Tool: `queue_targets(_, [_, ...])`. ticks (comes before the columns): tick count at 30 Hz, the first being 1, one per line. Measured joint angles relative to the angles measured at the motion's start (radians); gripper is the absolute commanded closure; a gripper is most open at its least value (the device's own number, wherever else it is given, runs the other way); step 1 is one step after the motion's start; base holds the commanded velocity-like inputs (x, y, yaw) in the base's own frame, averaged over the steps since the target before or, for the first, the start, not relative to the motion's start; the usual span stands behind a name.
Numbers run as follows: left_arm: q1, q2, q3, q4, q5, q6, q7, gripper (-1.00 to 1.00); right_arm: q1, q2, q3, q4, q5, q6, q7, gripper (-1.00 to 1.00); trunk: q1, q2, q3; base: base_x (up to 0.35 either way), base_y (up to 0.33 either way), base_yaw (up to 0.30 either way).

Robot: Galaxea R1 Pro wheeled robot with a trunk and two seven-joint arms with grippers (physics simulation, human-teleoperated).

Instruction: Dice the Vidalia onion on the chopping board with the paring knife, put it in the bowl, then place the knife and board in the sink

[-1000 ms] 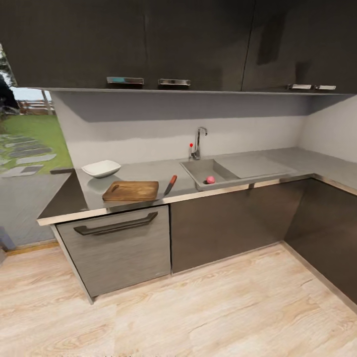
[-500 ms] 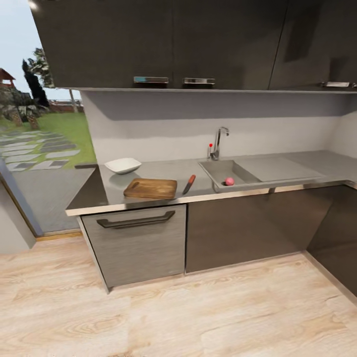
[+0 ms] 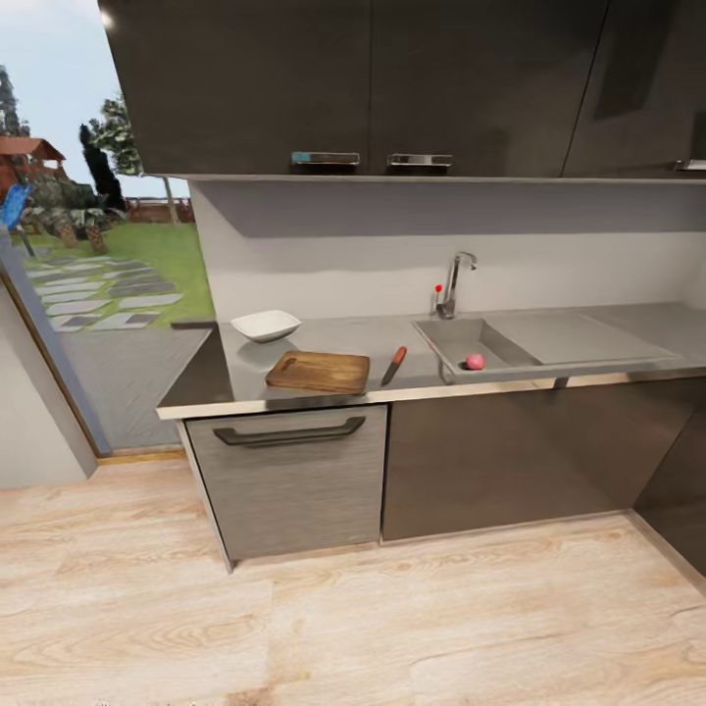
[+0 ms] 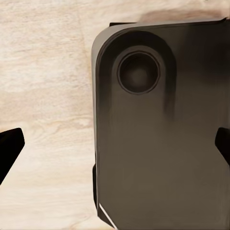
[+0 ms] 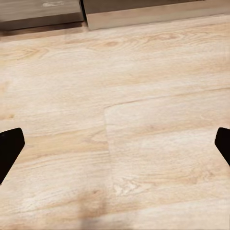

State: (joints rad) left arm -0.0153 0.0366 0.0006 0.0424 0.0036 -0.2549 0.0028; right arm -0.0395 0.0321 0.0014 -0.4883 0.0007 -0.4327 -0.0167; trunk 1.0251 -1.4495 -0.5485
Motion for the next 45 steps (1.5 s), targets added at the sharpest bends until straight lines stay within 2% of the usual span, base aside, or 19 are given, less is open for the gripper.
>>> queue_targets(14, [0.0,0.0,0.0,-0.002,0.0,0.0,0.0,-1.0,0.0,0.0,0.0,0.0,0.0,0.0,0.0,-1.0,0.0,0.0,0.0,0.0,0.0,0.042])
queue_targets(36, [0.0,0.0,0.0,-0.002,-0.001,0.0,0.0,-1.0,0.0,0.0,0.001,0.0,0.001,0.0,0.0,-1.0,0.0,0.0,0.0,0.0,0.0,0.226])
queue_targets(45, [0.0,0.0,0.001,-0.002,-0.001,0.0,0.0,-1.0,0.0,0.0,0.0,-0.001,0.0,0.0,0.0,-1.0,0.0,0.0,0.0,0.0,0.0,0.023])
